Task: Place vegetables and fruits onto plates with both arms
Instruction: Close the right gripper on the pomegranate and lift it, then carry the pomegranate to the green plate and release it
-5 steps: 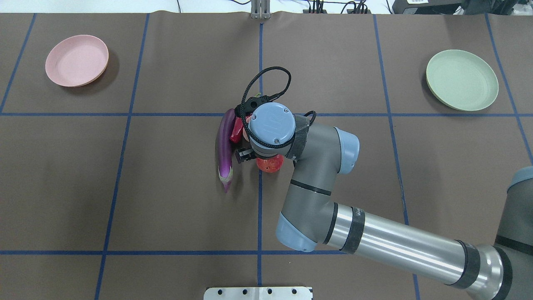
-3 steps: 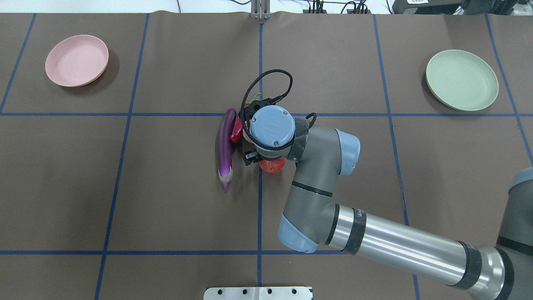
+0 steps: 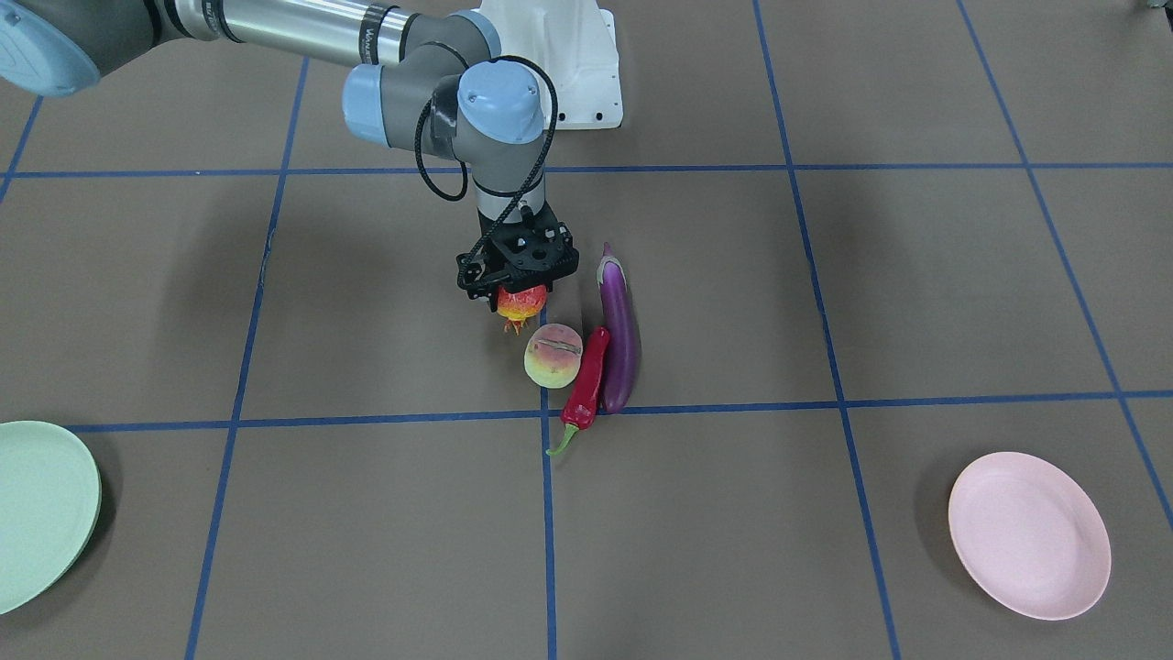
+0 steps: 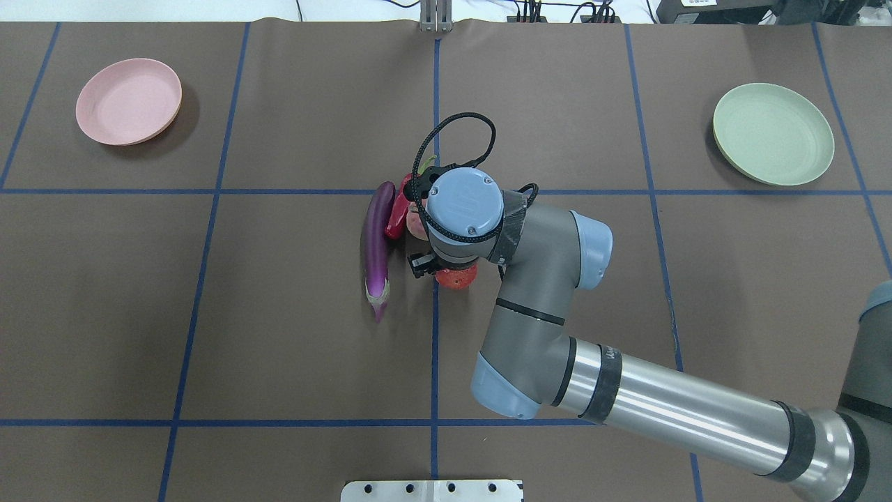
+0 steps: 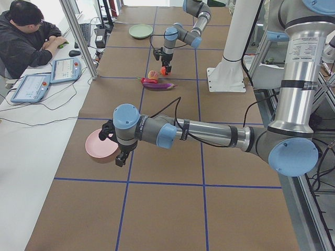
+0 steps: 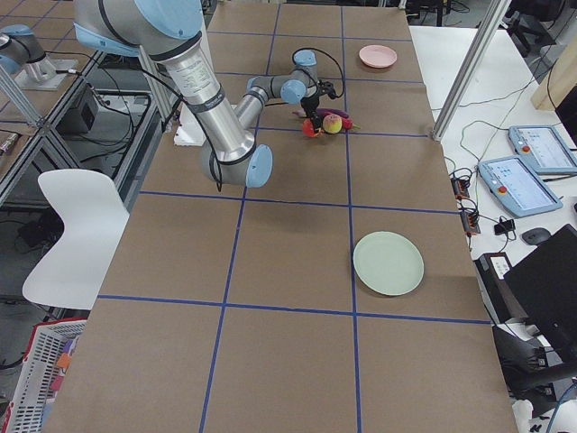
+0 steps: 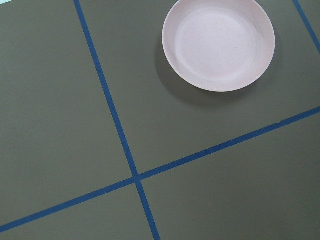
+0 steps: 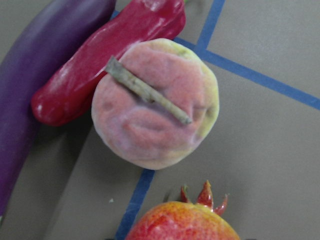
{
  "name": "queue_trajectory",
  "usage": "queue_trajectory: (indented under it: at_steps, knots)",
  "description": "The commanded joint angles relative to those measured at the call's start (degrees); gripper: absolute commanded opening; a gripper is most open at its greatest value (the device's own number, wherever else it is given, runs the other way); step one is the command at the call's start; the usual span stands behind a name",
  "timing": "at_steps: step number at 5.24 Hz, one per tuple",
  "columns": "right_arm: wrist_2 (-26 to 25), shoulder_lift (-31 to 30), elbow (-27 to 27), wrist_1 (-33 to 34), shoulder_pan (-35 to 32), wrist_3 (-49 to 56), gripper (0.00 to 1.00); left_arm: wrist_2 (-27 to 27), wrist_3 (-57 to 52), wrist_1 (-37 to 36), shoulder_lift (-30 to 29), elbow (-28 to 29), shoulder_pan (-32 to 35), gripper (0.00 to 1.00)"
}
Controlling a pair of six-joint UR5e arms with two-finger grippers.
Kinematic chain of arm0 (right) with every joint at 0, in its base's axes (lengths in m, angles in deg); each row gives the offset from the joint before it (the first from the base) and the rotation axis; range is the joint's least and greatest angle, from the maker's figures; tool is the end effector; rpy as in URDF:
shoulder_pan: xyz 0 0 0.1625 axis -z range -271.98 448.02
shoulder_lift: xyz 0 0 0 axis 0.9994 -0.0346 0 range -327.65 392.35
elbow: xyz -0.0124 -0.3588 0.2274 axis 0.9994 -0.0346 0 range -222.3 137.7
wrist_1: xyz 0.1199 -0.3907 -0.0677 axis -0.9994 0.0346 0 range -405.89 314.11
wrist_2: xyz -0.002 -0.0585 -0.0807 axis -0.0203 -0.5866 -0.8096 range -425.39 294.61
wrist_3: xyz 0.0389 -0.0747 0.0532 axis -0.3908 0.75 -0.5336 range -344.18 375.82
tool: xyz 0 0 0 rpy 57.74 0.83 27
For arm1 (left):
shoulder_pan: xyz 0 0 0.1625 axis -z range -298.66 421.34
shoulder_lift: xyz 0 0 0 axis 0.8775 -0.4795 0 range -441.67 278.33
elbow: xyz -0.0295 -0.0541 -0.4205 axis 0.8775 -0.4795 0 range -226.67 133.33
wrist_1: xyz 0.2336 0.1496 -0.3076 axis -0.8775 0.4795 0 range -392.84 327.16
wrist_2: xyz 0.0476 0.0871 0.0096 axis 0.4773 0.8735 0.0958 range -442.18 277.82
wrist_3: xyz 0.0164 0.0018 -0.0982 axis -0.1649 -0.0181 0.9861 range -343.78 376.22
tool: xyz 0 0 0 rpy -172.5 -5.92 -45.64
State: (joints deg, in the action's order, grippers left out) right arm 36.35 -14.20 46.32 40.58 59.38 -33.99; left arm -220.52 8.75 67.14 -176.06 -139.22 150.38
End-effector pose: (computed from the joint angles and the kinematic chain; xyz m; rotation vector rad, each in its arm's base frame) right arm -0.5802 -0.4457 0.2053 0.2890 -0.7661 -0.2718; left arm -0.0499 -0.5375 0.5732 0.3255 0.8221 0.2621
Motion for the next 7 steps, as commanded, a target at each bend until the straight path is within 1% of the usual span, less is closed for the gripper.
queue_trajectory:
  at_steps: [1, 2, 3, 4, 5, 6, 7]
  knots:
    - [11.49, -5.62, 5.32, -0.17, -12.85, 7.64, 0.0, 0.0, 0.0, -0.04, -0.01, -0.09, 0.0, 1.0]
    - [12.86, -9.92, 5.16, -2.43, -19.37, 16.24, 0.0, 0.0, 0.0, 0.05, -0.01, -0.09, 0.09, 1.0]
    - [18.7, -14.22, 2.03, -7.67, -25.97, 22.16, 0.0, -0.09, 0.0, 0.05, -0.01, -0.18, 0.0, 1.0]
    - [24.41, -17.83, -4.96, -13.47, -32.73, 33.01, 0.0, -0.09, 0.0, 0.83, -0.01, -0.09, 0.0, 1.0]
    - [24.65, -18.39, -14.61, -17.44, -38.19, 43.12, 0.0, -0.09, 0.0, 1.19, -0.01, -0.09, 0.0, 1.0]
    - [24.65, -18.4, -19.4, -19.05, -41.38, 44.09, 0.0, -0.18, -0.09, 1.19, -0.01, -0.18, 0.0, 1.0]
    - [24.3, -19.88, -22.15, -21.76, -42.28, 43.41, 0.15, -0.09, -0.09, 1.28, -0.01, -0.09, 0.0, 1.0]
